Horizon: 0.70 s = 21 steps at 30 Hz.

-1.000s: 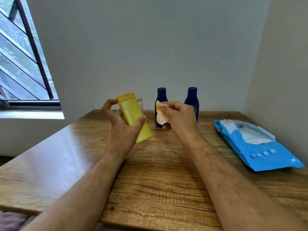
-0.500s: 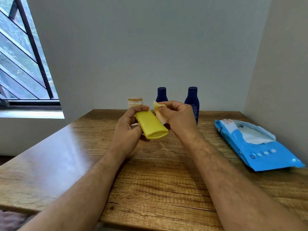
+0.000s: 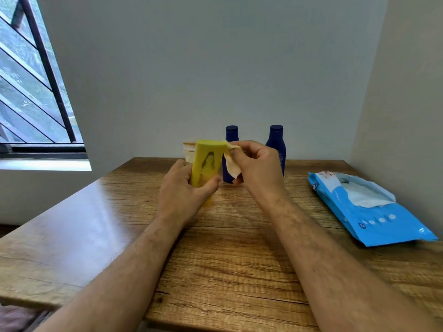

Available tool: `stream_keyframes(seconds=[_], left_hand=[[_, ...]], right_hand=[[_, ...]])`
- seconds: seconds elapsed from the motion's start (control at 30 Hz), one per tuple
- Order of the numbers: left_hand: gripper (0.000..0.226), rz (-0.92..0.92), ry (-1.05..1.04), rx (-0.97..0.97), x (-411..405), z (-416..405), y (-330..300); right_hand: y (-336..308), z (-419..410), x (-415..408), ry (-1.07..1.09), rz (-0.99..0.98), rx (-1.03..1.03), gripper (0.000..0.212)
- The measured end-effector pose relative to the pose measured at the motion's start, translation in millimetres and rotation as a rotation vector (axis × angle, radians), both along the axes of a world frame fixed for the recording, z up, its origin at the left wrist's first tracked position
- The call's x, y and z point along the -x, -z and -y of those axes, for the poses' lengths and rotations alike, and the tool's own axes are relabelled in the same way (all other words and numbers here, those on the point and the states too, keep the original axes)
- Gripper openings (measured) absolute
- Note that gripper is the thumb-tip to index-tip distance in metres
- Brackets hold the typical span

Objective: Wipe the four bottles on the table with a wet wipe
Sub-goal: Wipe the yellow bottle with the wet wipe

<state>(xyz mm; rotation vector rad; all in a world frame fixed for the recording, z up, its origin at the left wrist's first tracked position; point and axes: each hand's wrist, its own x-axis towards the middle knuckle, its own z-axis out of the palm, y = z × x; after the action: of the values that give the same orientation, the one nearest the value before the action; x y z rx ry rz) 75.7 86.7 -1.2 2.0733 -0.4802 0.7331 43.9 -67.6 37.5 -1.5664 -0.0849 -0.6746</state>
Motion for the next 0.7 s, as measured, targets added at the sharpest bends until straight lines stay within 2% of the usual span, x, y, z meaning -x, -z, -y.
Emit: stream_keyframes(seconds=[0.07,0.17,0.37,0.57,0.7], left_hand=[[0.018,0.003,-0.006,0.043,-0.4,-0.7,-0.3],[0.012,-0.013,0.016,0.007,0.4,-1.2,0.6],[0.028,-0.029,0.029,-0.068,-5.1,-6.9,4.3],[0.044,-0.028,-0.009,-0.094,-6.3,-7.8,3.5],[0.042,-0.025,0.045,-0.027,-4.8,-5.8,3.8]], right_hand=[[-2.2,1.4,2.5,0.053,0.086,0.008,0.009],[-0.8,1.7,2.3,0.079,0.145,0.168,0.013],[1.7,-0.8,6.4,-0.039,0.130,0.329,0.015],[1.6,-0.4,10.0,-0.209,0.149,0.353,0.013],[2.0,1.3,7.6,-0.091,0.146,0.345,0.011]])
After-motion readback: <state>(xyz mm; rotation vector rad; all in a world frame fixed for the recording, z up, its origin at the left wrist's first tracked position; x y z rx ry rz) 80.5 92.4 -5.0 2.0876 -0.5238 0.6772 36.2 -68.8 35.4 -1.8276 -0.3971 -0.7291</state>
